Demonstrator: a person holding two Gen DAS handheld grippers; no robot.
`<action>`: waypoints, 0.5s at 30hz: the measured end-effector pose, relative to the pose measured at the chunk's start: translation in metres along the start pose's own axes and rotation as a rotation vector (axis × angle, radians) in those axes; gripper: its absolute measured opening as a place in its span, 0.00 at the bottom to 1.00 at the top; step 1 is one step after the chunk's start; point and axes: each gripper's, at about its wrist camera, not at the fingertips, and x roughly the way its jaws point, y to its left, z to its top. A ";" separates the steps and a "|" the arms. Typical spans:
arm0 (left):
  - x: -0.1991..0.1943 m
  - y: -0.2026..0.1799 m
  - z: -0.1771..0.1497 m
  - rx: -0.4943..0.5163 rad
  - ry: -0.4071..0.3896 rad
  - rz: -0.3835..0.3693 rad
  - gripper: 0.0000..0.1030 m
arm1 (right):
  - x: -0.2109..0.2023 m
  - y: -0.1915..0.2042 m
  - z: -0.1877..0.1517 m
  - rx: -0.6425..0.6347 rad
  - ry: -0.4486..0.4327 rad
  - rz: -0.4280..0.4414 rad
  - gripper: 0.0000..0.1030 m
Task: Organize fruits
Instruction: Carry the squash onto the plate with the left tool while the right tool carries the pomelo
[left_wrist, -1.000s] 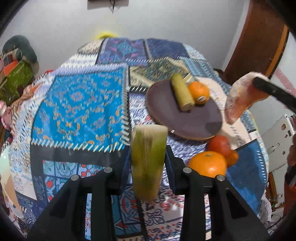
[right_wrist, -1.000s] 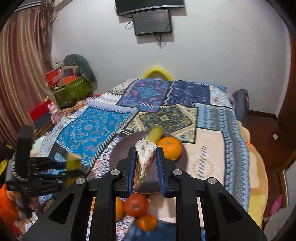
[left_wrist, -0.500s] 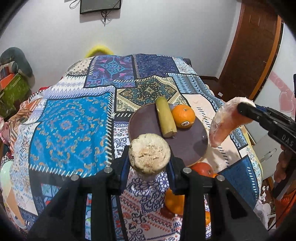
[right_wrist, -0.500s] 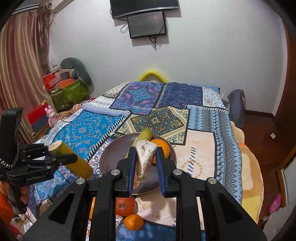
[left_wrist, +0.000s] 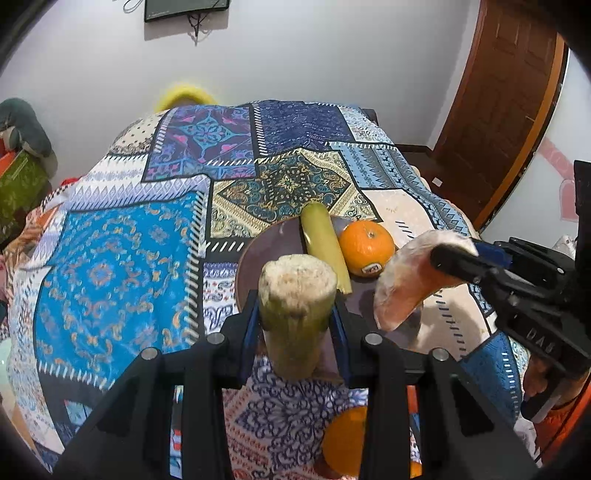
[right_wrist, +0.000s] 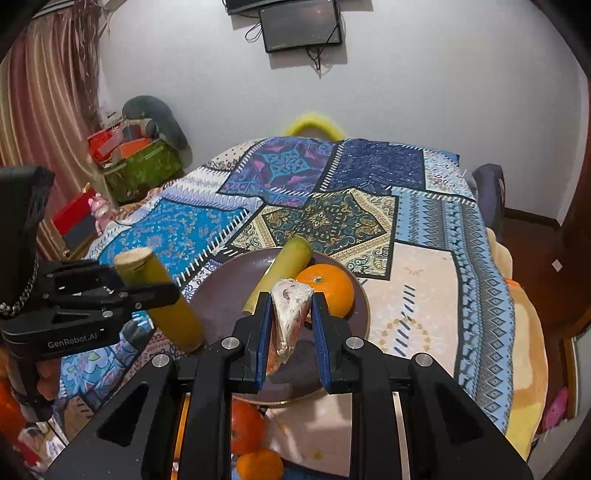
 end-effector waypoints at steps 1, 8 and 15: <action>0.002 0.000 0.002 0.003 -0.001 0.001 0.34 | 0.002 0.000 0.001 -0.005 0.002 0.000 0.19; 0.023 0.000 0.013 -0.014 -0.004 -0.003 0.34 | 0.019 -0.001 0.004 -0.021 0.015 -0.005 0.19; 0.045 0.006 0.021 -0.051 0.001 -0.020 0.34 | 0.032 -0.009 0.009 -0.005 0.014 0.001 0.19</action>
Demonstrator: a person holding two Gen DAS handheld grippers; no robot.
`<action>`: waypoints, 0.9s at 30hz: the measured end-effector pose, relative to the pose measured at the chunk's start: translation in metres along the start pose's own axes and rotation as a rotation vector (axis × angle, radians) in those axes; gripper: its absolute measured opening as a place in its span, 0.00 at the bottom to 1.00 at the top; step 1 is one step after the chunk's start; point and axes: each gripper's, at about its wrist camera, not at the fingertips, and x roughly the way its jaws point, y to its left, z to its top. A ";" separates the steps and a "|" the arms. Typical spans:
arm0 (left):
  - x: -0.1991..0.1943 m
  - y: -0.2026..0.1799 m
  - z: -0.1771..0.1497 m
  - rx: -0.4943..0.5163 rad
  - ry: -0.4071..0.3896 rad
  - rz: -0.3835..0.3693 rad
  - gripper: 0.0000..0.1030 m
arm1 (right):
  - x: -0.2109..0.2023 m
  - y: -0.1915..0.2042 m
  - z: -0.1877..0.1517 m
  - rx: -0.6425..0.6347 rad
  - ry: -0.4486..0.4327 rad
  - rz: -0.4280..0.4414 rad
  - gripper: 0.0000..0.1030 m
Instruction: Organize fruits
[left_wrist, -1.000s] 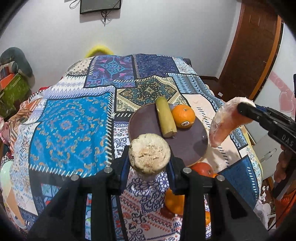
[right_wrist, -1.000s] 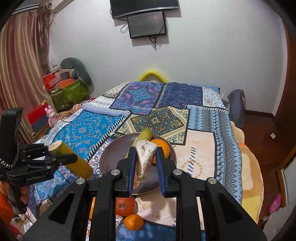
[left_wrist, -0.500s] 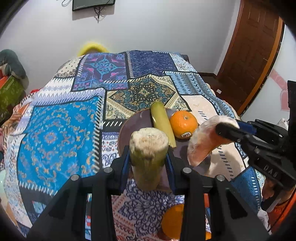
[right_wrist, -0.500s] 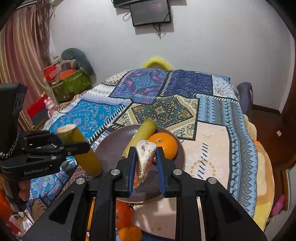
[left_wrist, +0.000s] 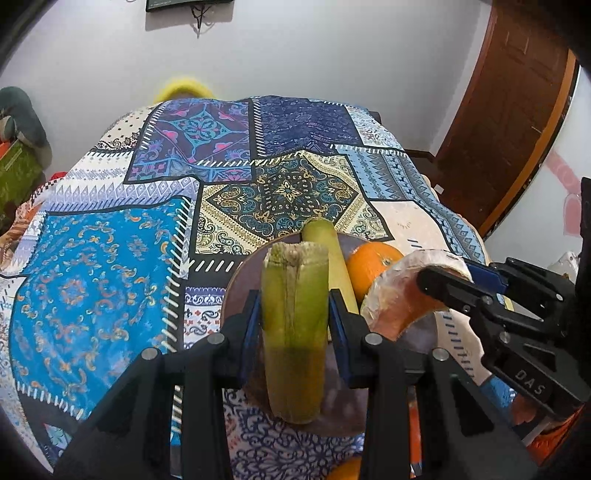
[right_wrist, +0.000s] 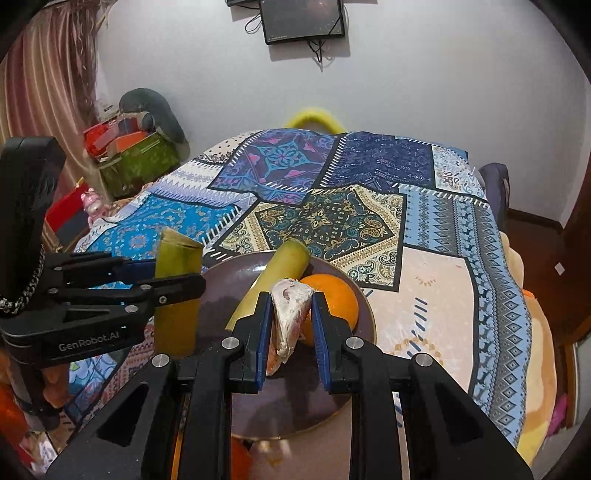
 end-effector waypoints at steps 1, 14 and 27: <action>0.002 0.001 0.001 -0.003 0.000 -0.001 0.34 | 0.001 0.000 0.001 0.000 -0.003 0.005 0.19; 0.036 0.004 0.010 -0.041 0.043 0.031 0.34 | 0.014 -0.003 0.009 -0.022 -0.030 0.009 0.20; 0.000 0.004 0.001 -0.048 -0.013 0.067 0.43 | -0.003 -0.011 0.013 -0.001 -0.052 -0.066 0.32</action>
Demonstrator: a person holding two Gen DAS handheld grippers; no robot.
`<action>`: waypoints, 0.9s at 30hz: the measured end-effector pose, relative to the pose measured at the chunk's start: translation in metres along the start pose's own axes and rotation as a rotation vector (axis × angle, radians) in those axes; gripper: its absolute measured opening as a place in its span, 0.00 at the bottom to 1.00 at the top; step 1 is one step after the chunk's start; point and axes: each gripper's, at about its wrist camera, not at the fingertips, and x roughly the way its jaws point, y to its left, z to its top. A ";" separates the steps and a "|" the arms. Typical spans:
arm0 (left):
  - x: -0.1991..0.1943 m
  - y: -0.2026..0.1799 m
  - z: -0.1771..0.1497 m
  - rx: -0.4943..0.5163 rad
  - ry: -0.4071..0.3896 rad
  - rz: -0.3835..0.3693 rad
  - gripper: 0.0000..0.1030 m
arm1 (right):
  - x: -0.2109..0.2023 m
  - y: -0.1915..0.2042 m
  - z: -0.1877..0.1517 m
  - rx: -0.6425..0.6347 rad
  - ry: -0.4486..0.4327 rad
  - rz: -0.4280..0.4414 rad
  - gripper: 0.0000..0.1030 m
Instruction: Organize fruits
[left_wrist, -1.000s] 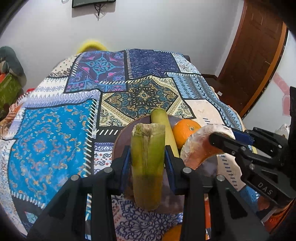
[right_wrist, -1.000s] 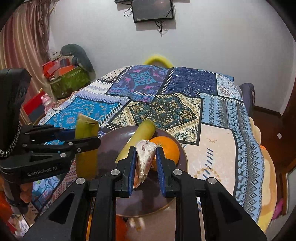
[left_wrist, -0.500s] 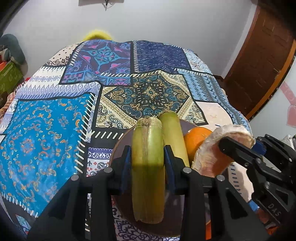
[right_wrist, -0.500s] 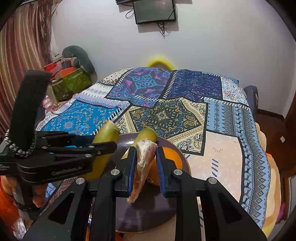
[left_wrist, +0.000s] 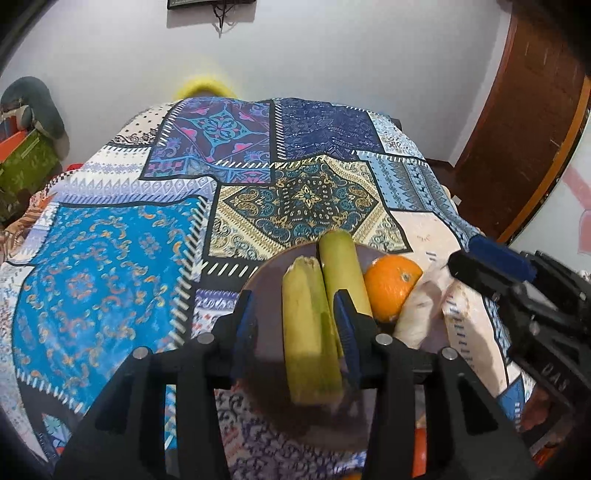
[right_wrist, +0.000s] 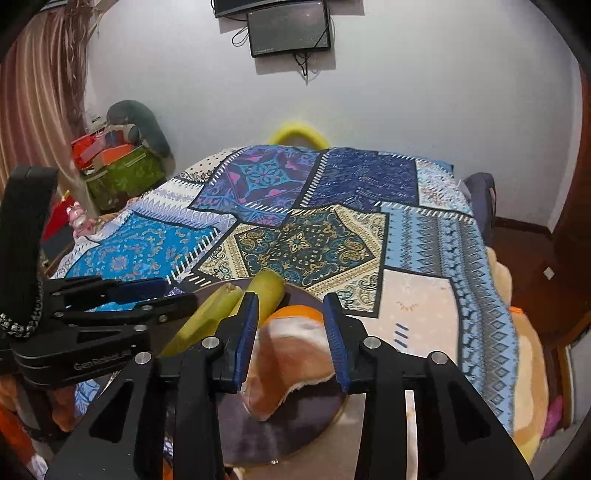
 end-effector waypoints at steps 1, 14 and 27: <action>-0.005 0.001 -0.003 0.006 0.002 0.003 0.44 | -0.003 0.001 0.000 -0.006 0.001 -0.005 0.32; -0.078 -0.001 -0.048 0.032 -0.015 0.013 0.57 | -0.062 0.008 -0.022 -0.027 0.008 -0.040 0.42; -0.107 -0.015 -0.087 0.093 -0.013 0.036 0.65 | -0.083 -0.021 -0.076 0.062 0.097 -0.089 0.50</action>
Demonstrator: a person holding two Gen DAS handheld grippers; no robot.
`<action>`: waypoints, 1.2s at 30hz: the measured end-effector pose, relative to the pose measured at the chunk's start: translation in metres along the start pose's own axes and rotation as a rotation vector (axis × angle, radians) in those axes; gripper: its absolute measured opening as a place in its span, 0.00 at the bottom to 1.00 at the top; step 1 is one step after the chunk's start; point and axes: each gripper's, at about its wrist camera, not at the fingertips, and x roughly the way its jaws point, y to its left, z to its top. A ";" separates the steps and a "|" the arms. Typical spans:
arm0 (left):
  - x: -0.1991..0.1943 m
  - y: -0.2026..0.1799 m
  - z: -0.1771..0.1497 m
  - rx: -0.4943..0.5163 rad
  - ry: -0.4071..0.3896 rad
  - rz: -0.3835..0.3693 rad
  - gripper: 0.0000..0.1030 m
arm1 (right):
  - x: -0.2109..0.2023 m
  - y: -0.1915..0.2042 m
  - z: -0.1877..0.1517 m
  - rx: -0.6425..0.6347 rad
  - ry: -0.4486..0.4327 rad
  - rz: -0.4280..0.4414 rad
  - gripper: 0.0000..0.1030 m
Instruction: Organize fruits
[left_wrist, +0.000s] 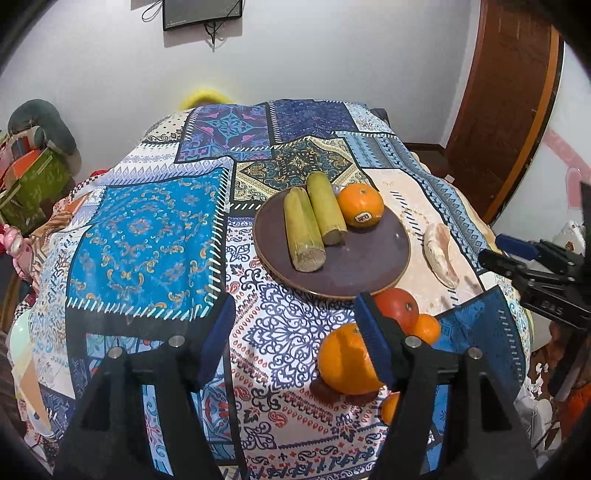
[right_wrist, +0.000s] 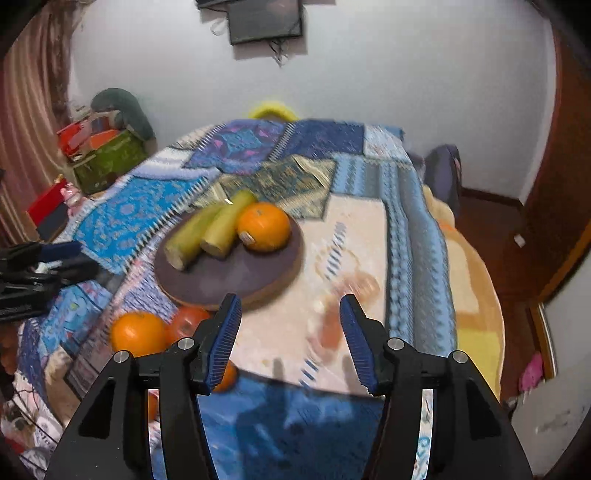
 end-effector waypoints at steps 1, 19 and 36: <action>0.001 0.000 -0.001 0.003 0.000 0.002 0.66 | 0.005 -0.008 -0.005 0.020 0.019 -0.005 0.50; 0.041 0.021 0.003 -0.062 0.018 0.023 0.67 | 0.100 -0.026 -0.004 0.081 0.156 -0.047 0.63; 0.027 0.032 -0.003 -0.095 -0.037 0.016 0.67 | 0.083 -0.023 0.003 0.108 0.082 -0.079 0.24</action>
